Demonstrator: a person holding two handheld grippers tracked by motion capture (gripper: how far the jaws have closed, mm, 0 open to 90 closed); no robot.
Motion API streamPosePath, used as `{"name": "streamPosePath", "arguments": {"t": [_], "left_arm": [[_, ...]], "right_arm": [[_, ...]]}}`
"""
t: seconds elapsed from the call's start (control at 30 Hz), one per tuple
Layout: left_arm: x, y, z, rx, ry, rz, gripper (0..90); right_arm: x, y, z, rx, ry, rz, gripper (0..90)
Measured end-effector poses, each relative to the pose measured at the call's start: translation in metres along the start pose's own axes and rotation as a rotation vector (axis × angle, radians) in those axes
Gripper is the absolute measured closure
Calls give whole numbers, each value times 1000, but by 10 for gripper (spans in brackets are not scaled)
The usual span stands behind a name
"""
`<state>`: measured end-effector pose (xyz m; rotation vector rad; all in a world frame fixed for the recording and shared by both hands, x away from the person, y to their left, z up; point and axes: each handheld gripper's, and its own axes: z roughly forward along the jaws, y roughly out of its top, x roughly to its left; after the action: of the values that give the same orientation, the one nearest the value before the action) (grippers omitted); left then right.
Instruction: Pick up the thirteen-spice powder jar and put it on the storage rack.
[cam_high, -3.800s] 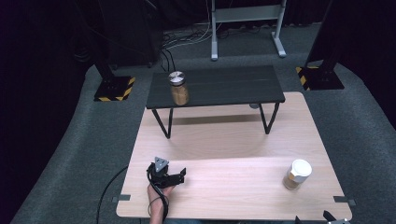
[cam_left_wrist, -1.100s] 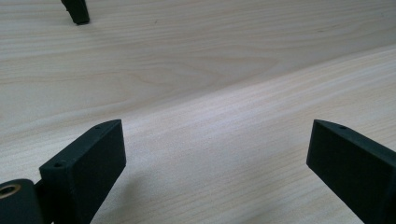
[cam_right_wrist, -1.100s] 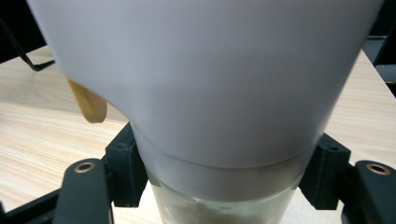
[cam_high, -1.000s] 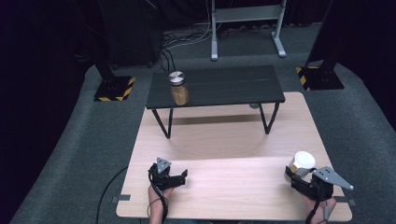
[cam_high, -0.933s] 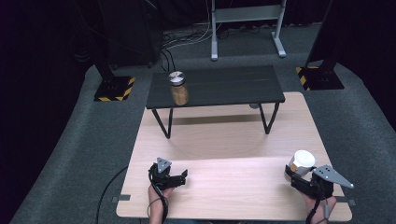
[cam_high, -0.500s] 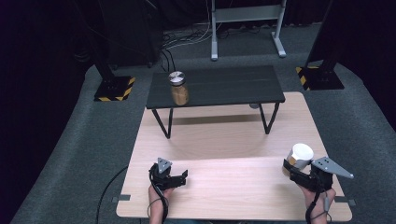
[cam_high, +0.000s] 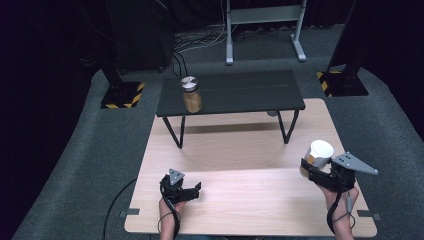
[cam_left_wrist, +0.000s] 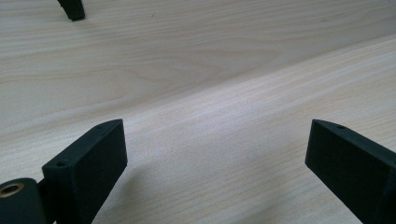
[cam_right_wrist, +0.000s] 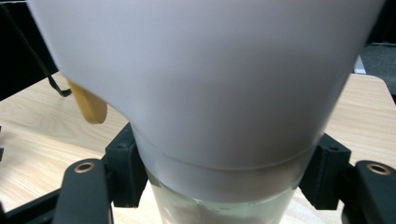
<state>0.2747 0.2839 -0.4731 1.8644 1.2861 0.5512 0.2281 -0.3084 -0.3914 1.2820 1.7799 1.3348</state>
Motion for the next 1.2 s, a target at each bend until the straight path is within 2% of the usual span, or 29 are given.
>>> {"name": "streamPosePath", "arguments": {"t": [0.27, 0.53, 1.2], "left_arm": [[0, 1, 0, 3, -3, -1, 52], [0, 1, 0, 3, -1, 2, 53], [0, 1, 0, 4, -3, 8, 53]], "right_arm": [[1, 16, 7, -4, 16, -4, 296], [2, 32, 13, -7, 19, -28, 297], [3, 60, 29, -17, 42, -49, 297]]}}
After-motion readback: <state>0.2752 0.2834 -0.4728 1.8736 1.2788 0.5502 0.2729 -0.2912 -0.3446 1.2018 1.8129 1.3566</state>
